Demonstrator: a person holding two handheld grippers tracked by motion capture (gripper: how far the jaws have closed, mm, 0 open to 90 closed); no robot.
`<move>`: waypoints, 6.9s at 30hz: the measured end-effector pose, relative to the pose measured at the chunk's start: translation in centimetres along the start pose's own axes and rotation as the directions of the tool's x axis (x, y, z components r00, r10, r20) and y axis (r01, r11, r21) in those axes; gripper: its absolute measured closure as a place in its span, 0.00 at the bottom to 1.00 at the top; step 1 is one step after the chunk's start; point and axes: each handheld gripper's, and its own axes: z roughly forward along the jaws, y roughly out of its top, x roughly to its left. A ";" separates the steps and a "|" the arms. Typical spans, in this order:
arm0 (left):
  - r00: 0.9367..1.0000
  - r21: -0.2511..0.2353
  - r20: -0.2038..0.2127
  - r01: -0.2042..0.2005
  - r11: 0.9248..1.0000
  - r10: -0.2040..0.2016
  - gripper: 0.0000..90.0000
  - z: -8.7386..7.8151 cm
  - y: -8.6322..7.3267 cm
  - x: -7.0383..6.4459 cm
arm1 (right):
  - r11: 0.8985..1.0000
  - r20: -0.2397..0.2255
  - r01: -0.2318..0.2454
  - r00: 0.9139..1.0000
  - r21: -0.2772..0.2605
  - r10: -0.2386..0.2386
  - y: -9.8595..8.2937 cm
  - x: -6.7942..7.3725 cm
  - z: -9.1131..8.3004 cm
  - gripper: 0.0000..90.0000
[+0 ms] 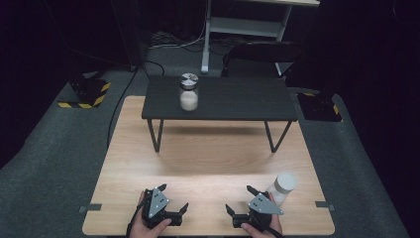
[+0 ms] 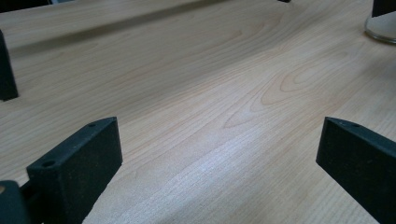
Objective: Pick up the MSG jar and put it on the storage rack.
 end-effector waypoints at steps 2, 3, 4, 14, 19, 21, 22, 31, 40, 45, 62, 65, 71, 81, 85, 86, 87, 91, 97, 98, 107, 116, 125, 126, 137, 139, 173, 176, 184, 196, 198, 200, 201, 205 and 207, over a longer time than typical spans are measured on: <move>1.000 0.001 0.002 -0.014 1.000 0.014 0.00 0.0 0.0 -0.1 | 1.000 0.003 -0.003 1.000 -0.004 0.003 -0.1 0.0 0.0 0.00; 1.000 0.002 0.002 -0.016 1.000 0.016 0.00 0.0 0.0 -0.1 | 1.000 0.003 -0.005 1.000 -0.007 0.005 -0.1 0.0 -0.1 0.00; 1.000 0.004 0.001 -0.019 1.000 0.019 0.00 0.0 0.1 -0.1 | 1.000 0.003 -0.008 1.000 -0.009 0.008 -0.2 0.0 -0.1 0.00; 1.000 -0.002 0.005 0.000 1.000 0.000 0.00 0.0 0.0 0.1 | 0.997 0.018 -0.003 1.000 -0.078 0.004 0.1 0.2 -1.9 0.00; 1.000 0.001 0.006 -0.008 1.000 0.008 0.00 0.0 0.0 0.0 | 0.990 0.036 -0.008 0.999 -0.140 0.013 0.5 0.2 -3.5 0.00; 1.000 0.001 0.005 -0.007 1.000 0.007 0.00 0.0 0.0 0.0 | 0.985 0.047 -0.004 0.999 -0.171 0.012 0.7 0.1 -4.2 0.00; 1.000 0.001 0.006 -0.007 1.000 0.007 0.00 0.0 0.0 0.0 | 0.983 0.055 0.001 0.998 -0.184 0.009 0.8 0.1 -4.5 0.00; 1.000 -0.001 0.009 -0.001 1.000 0.001 0.00 -0.1 -0.1 0.1 | 0.972 0.126 0.011 0.992 -0.235 0.019 1.5 -0.4 -6.6 0.00; 1.000 -0.004 0.011 0.012 1.000 -0.012 0.00 -0.1 -0.1 0.2 | 0.972 0.216 0.001 0.975 -0.234 0.051 1.3 -1.5 -8.1 0.00; 1.000 -0.004 0.011 0.013 1.000 -0.013 0.00 -0.1 -0.1 0.2 | 0.971 0.242 -0.025 0.967 -0.236 0.083 0.9 -2.2 -8.6 0.00; 1.000 -0.004 0.014 0.017 1.000 -0.017 0.00 -0.1 -0.1 0.4 | 0.973 0.288 -0.090 0.946 -0.213 0.150 -0.2 -3.7 -8.8 0.00; 1.000 -0.004 0.015 0.019 1.000 -0.019 0.00 -0.2 -0.1 0.4 | 0.974 0.289 -0.095 0.945 -0.205 0.152 -0.3 -3.8 -8.6 0.00; 1.000 -0.003 0.017 0.018 1.000 -0.018 0.00 -0.2 -0.1 0.4 | 0.973 0.282 -0.122 0.943 -0.196 0.176 -0.8 -4.2 -8.3 0.00; 1.000 0.000 0.019 0.021 1.000 -0.021 0.00 -0.1 -0.1 0.5 | 0.973 0.263 -0.144 0.946 -0.179 0.188 -1.2 -4.5 -7.7 0.01; 1.000 -0.001 0.020 0.019 1.000 -0.019 0.00 -0.1 -0.1 0.5 | 0.973 0.264 -0.147 0.945 -0.177 0.191 -1.3 -4.5 -7.7 0.02; 1.000 -0.001 0.020 0.019 1.000 -0.019 0.00 -0.1 -0.1 0.5 | 0.973 0.264 -0.148 0.945 -0.176 0.191 -1.3 -4.5 -7.7 0.01; 1.000 0.000 0.020 0.019 1.000 -0.019 0.00 -0.1 -0.1 0.5 | 0.972 0.264 -0.151 0.945 -0.178 0.195 -1.3 -4.5 -7.7 0.01; 1.000 -0.001 0.021 0.018 1.000 -0.018 0.00 -0.1 -0.1 0.5 | 0.971 0.270 -0.154 0.942 -0.186 0.201 -1.3 -4.4 -7.6 0.06; 1.000 -0.001 0.020 0.017 1.000 -0.017 0.00 -0.1 -0.1 0.5 | 0.971 0.269 -0.148 0.943 -0.188 0.196 -1.4 -4.4 -7.7 0.17; 1.000 -0.001 0.021 0.018 1.000 -0.018 0.00 -0.2 -0.1 0.5 | 0.971 0.266 -0.149 0.944 -0.189 0.196 -1.4 -4.4 -7.7 0.20; 1.000 -0.001 0.020 0.017 1.000 -0.017 0.00 -0.2 -0.1 0.5 | 0.973 0.263 -0.135 0.947 -0.188 0.182 -1.6 -4.5 -7.7 0.30; 1.000 -0.001 0.020 0.018 1.000 -0.018 0.00 -0.2 -0.1 0.5 | 0.972 0.263 -0.137 0.947 -0.193 0.185 -1.9 -4.5 -7.7 0.35; 1.000 -0.002 0.020 0.019 1.000 -0.019 0.00 -0.2 -0.1 0.5 | 0.968 0.257 -0.130 0.949 -0.213 0.184 -2.5 -4.5 -7.5 0.37; 1.000 -0.002 0.020 0.020 1.000 -0.020 0.00 -0.2 -0.1 0.5 | 0.968 0.257 -0.130 0.949 -0.216 0.184 -2.5 -4.5 -7.5 0.37; 0.999 -0.004 0.020 0.030 1.000 -0.030 0.00 -0.2 -0.2 0.6 | 0.967 0.264 -0.117 0.948 -0.228 0.177 -2.9 -4.3 -7.4 0.38; 0.999 -0.004 0.021 0.030 1.000 -0.030 0.00 -0.2 -0.2 0.6 | 0.967 0.265 -0.116 0.948 -0.226 0.176 -2.8 -4.2 -7.4 0.38; 0.999 -0.008 0.027 0.036 0.999 -0.036 0.00 -0.3 -0.3 0.9 | 0.963 0.223 -0.100 0.962 -0.252 0.158 1.8 -2.0 -6.8 0.38; 0.999 -0.008 0.027 0.034 0.999 -0.034 0.00 -0.3 -0.3 0.9 | 0.965 0.222 -0.087 0.964 -0.249 0.145 2.6 -1.9 -6.7 0.38; 0.999 -0.010 0.027 0.046 0.999 -0.045 0.00 -0.3 -0.3 0.9 | 0.959 0.206 -0.087 0.968 -0.270 0.146 5.1 -2.1 -6.3 0.38; 0.998 -0.012 0.033 0.052 0.999 -0.052 0.00 -0.4 -0.4 1.1 | 0.957 0.188 -0.098 0.970 -0.271 0.153 7.7 -2.2 -5.3 0.38; 0.998 -0.012 0.033 0.055 0.998 -0.055 0.00 -0.4 -0.4 1.2 | 0.958 0.186 -0.097 0.971 -0.271 0.151 8.2 -2.2 -5.1 0.38; 0.998 -0.013 0.035 0.062 0.998 -0.061 0.00 -0.4 -0.4 1.2 | 0.958 0.185 -0.095 0.971 -0.271 0.148 8.4 -2.2 -5.0 0.38; 0.997 -0.014 0.035 0.063 0.998 -0.063 0.00 -0.4 -0.5 1.2 | 0.958 0.186 -0.092 0.972 -0.271 0.146 8.6 -2.1 -4.8 0.38; 0.997 -0.014 0.036 0.064 0.998 -0.063 0.00 -0.4 -0.5 1.3 | 0.959 0.181 -0.088 0.973 -0.270 0.140 9.1 -2.0 -4.5 0.38; 0.997 -0.014 0.036 0.062 0.998 -0.062 0.00 -0.4 -0.5 1.3 | 0.959 0.179 -0.085 0.974 -0.269 0.136 9.4 -2.0 -4.3 0.38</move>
